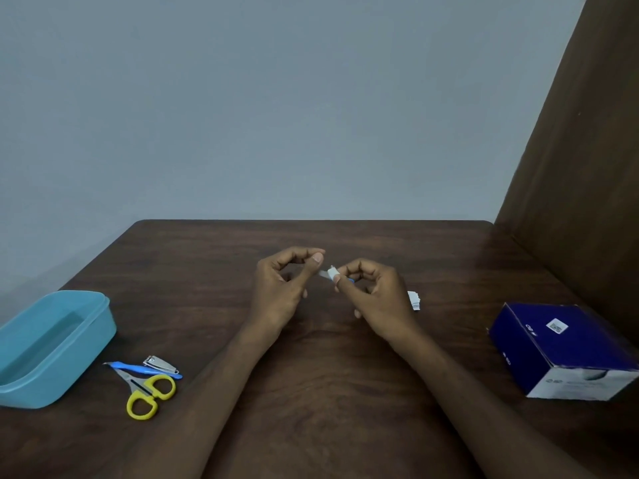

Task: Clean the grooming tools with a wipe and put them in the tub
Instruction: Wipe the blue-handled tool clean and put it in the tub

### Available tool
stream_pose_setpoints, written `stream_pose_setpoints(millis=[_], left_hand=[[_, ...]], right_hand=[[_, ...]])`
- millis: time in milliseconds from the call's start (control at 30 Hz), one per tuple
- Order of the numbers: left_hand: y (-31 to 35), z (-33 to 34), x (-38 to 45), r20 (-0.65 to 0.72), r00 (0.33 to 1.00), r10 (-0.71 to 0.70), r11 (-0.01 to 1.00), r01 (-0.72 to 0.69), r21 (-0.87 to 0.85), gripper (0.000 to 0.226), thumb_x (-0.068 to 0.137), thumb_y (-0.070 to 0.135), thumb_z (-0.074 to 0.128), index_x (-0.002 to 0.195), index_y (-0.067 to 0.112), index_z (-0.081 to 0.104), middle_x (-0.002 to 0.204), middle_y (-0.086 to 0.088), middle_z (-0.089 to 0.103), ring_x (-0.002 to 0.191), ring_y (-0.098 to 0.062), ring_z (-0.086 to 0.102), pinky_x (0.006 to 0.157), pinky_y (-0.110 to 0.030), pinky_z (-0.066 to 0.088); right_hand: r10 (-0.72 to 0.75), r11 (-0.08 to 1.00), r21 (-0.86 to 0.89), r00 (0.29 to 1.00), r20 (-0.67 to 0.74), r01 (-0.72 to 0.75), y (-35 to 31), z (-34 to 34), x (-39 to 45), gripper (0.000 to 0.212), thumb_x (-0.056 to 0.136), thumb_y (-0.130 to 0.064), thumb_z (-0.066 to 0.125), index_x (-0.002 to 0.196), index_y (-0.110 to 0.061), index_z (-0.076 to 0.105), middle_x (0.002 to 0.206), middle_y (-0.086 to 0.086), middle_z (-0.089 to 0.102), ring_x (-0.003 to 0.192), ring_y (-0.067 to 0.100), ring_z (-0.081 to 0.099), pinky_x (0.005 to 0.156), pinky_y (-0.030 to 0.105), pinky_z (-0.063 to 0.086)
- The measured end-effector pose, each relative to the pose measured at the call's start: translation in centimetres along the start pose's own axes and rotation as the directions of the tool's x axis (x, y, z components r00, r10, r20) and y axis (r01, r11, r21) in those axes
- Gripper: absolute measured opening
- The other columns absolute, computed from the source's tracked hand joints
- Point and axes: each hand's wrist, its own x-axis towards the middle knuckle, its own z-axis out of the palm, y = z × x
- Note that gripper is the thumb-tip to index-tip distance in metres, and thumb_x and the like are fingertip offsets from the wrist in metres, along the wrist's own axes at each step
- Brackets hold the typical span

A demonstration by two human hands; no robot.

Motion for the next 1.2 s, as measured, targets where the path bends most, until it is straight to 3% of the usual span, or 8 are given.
stream_pose_setpoints(millis=[133, 267, 433, 567, 700, 867, 1000, 1200], left_hand=[[-0.1, -0.2, -0.2, 0.059, 0.998, 0.025, 0.995, -0.031, 0.09, 0.008, 0.096, 0.028, 0.082, 0.1, 0.022, 0.086, 0.102, 0.01, 0.083, 0.06, -0.031, 0.066, 0.053, -0.03, 0.053], [0.2, 0.0, -0.8, 0.166, 0.984, 0.067, 0.971, -0.102, 0.217, 0.006, 0.097, 0.028, 0.08, 0.094, 0.026, 0.085, 0.069, 0.018, 0.074, 0.046, -0.011, 0.062, 0.051, -0.022, 0.045], [0.1, -0.2, -0.5, 0.158, 0.979, 0.131, 0.954, -0.167, 0.249, 0.003, 0.095, 0.024, 0.083, 0.093, 0.025, 0.086, 0.081, 0.013, 0.076, 0.047, -0.009, 0.061, 0.051, -0.024, 0.048], [-0.2, -0.1, -0.4, 0.143, 0.976, 0.162, 0.941, -0.196, 0.275, 0.003, 0.094, 0.025, 0.084, 0.094, 0.026, 0.086, 0.087, 0.009, 0.077, 0.05, -0.01, 0.062, 0.053, -0.023, 0.049], [-0.2, -0.2, -0.3, 0.103, 0.986, 0.128, 0.967, -0.147, 0.209, 0.004, 0.095, 0.025, 0.083, 0.094, 0.023, 0.086, 0.091, 0.012, 0.08, 0.047, -0.011, 0.062, 0.051, -0.025, 0.049], [-0.3, -0.1, 0.0, 0.048, 0.997, 0.065, 0.995, -0.069, 0.072, 0.006, 0.095, 0.024, 0.082, 0.098, 0.02, 0.086, 0.089, 0.007, 0.081, 0.05, -0.013, 0.057, 0.051, -0.028, 0.049], [-0.4, 0.0, 0.1, 0.015, 0.999, 0.035, 0.999, -0.035, -0.017, 0.009, 0.095, 0.024, 0.082, 0.1, 0.017, 0.086, 0.082, 0.006, 0.08, 0.052, -0.015, 0.054, 0.051, -0.027, 0.046], [-0.6, 0.1, -0.4, 0.133, 0.986, 0.099, 0.989, -0.112, 0.095, 0.007, 0.096, 0.031, 0.082, 0.095, 0.025, 0.086, 0.084, 0.006, 0.082, 0.049, -0.02, 0.057, 0.049, -0.033, 0.047]], right_hand=[[0.049, 0.997, 0.064, 0.995, -0.086, -0.043, 0.0, -0.6, 0.4, 0.009, 0.094, -0.026, 0.081, 0.087, -0.021, 0.078, 0.076, 0.015, 0.073, 0.042, 0.015, 0.052, 0.049, 0.029, 0.042], [0.015, 0.998, 0.068, 0.997, -0.081, -0.009, -0.5, -0.7, 0.2, 0.012, 0.094, -0.027, 0.082, 0.085, -0.022, 0.077, 0.074, 0.018, 0.072, 0.041, 0.016, 0.052, 0.048, 0.027, 0.041], [-0.102, 0.968, -0.232, 0.995, -0.007, 0.097, 0.4, -1.8, 0.4, 0.006, 0.093, -0.039, 0.08, 0.09, -0.034, 0.077, 0.086, -0.012, 0.076, 0.042, 0.013, 0.055, 0.047, 0.04, 0.055], [-0.127, 0.938, -0.324, 0.992, 0.002, 0.121, 0.6, -2.6, 0.6, 0.004, 0.091, -0.035, 0.08, 0.09, -0.036, 0.076, 0.082, -0.018, 0.073, 0.042, 0.027, 0.057, 0.046, 0.046, 0.053], [0.018, 1.0, -0.017, 1.0, -0.025, -0.019, 0.1, -2.4, 0.8, 0.006, 0.092, -0.031, 0.084, 0.09, -0.027, 0.081, 0.089, -0.005, 0.078, 0.044, 0.02, 0.059, 0.048, 0.039, 0.051], [0.169, 0.951, 0.271, 0.985, -0.043, -0.151, -0.8, -2.3, 0.6, 0.004, 0.091, -0.026, 0.083, 0.091, -0.023, 0.083, 0.091, 0.004, 0.081, 0.048, 0.012, 0.053, 0.043, 0.021, 0.034], [0.191, 0.937, 0.305, 0.981, -0.038, -0.17, -1.0, -1.7, 0.3, 0.008, 0.091, -0.029, 0.082, 0.095, -0.022, 0.084, 0.095, 0.004, 0.083, 0.051, 0.009, 0.054, 0.045, 0.021, 0.034], [0.176, 0.946, 0.275, 0.984, 0.006, -0.171, -1.0, -0.5, 0.0, 0.009, 0.093, -0.025, 0.081, 0.085, -0.02, 0.082, 0.092, 0.004, 0.082, 0.049, 0.01, 0.053, 0.047, 0.023, 0.033]])
